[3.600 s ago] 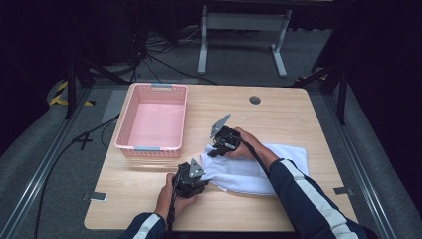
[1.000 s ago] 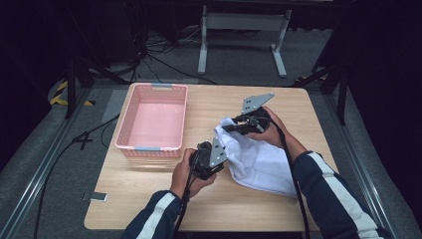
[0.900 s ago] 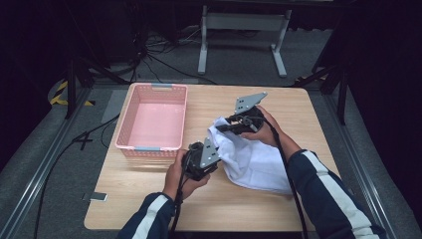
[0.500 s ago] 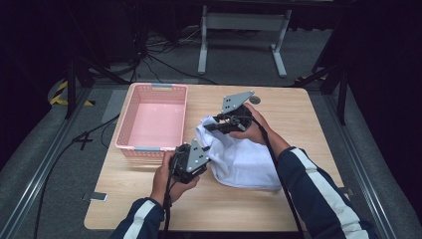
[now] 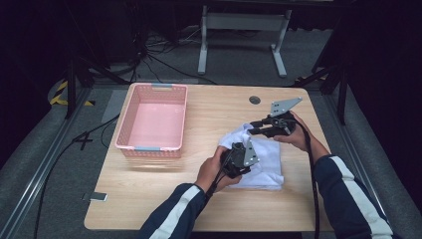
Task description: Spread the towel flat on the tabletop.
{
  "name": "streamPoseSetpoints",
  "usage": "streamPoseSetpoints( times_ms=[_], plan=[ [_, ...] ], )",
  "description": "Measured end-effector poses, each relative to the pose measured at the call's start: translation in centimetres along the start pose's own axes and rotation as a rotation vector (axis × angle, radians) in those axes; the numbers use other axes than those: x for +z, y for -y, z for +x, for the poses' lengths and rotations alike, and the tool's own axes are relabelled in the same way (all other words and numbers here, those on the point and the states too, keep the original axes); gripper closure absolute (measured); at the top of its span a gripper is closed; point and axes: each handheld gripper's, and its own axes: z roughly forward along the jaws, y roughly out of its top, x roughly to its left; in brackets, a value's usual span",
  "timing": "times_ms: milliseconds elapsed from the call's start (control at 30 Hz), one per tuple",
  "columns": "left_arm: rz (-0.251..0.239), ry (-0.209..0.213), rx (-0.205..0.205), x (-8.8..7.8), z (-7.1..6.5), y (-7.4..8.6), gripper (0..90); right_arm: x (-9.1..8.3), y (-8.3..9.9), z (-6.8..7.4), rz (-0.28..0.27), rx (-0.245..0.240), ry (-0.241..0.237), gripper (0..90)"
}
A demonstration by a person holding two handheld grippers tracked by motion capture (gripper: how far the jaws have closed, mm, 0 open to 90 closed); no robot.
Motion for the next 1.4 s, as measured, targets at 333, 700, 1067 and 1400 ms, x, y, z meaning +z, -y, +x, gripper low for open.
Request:
streamPoseSetpoints(
  times_ms=[333, 700, 1067, 1400],
  plan=[
    [-0.015, -0.004, -0.099, -3.6, -0.2, 3.0, 42.1, -2.4, 3.7, 1.0, -0.002, 0.127, 0.035, 51.3],
    [0.141, -0.026, -0.109, 1.0, -1.0, 4.4, 38.6, 1.6, 1.4, 1.3, 0.003, 0.219, 0.038, 24.7],
    [0.11, 0.006, -0.117, 0.1, -0.1, 5.1, 77.7, 4.4, 1.0, 0.3, 0.045, 0.163, 0.024, 69.7],
    [-0.092, -0.003, -0.062, -4.6, 0.7, 4.3, 78.7, 1.8, -0.2, 1.1, -0.033, 0.133, 0.057, 78.0]
  ],
)
